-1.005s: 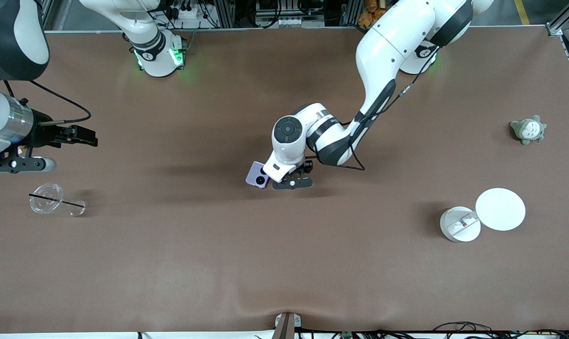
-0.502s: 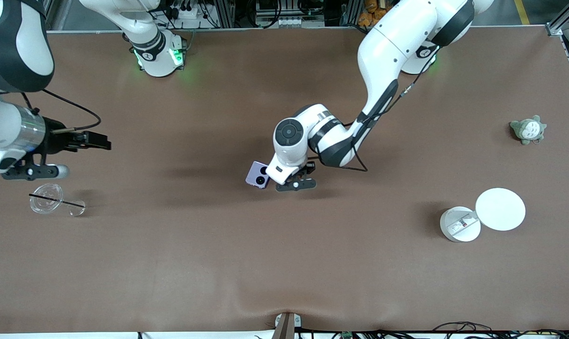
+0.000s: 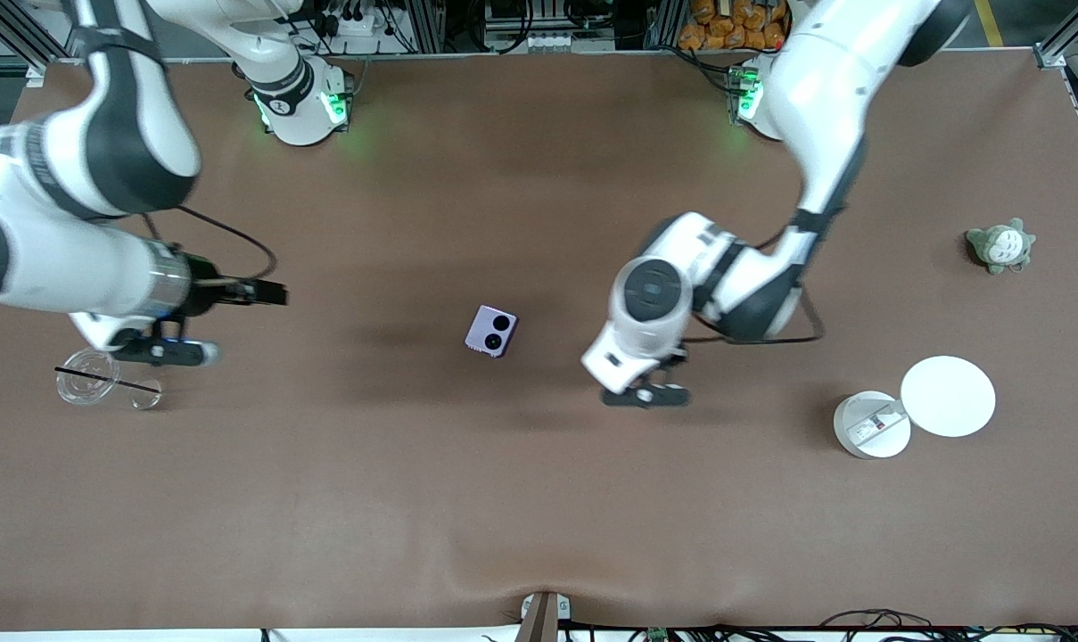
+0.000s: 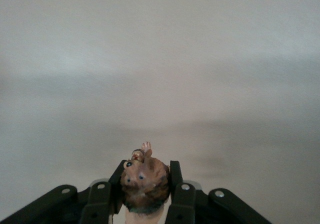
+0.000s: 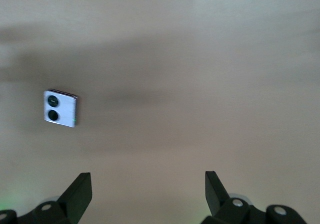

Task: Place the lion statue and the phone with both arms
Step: 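Grasp the phone with the right gripper while the left gripper carries the lion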

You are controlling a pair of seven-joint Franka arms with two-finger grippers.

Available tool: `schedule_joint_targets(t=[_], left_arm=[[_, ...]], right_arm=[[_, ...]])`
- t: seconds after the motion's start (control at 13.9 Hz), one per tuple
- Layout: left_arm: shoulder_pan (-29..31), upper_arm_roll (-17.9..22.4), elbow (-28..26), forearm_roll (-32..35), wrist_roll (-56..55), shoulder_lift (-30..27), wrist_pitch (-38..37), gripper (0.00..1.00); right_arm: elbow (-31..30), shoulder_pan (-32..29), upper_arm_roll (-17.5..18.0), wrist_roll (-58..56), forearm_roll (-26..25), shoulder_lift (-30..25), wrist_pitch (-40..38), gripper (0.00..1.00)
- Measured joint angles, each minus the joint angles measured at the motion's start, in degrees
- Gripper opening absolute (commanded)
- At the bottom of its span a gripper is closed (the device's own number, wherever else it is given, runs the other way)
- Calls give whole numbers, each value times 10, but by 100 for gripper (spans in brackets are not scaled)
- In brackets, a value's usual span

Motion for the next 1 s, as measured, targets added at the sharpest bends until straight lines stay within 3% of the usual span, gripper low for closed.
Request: schedule_joint_targets(t=[0.36,0.57,0.86,1.0], left_arm=[[134,-5,-19,-3,166,-10,-2,0],[200,-7,-35,-4,246,-10,-2,0],[209,-9,-38,1,265,-10,-2,0],[204,-10,-40,37,265,-10,-2,0]], right_arm=[[-91,82,2,109,22,18,156,100],[-112,145,2,196,23,50,225,100],[-122,199,2,241,23,114,328,100],[-124,213,2,268,23,138,369,100]])
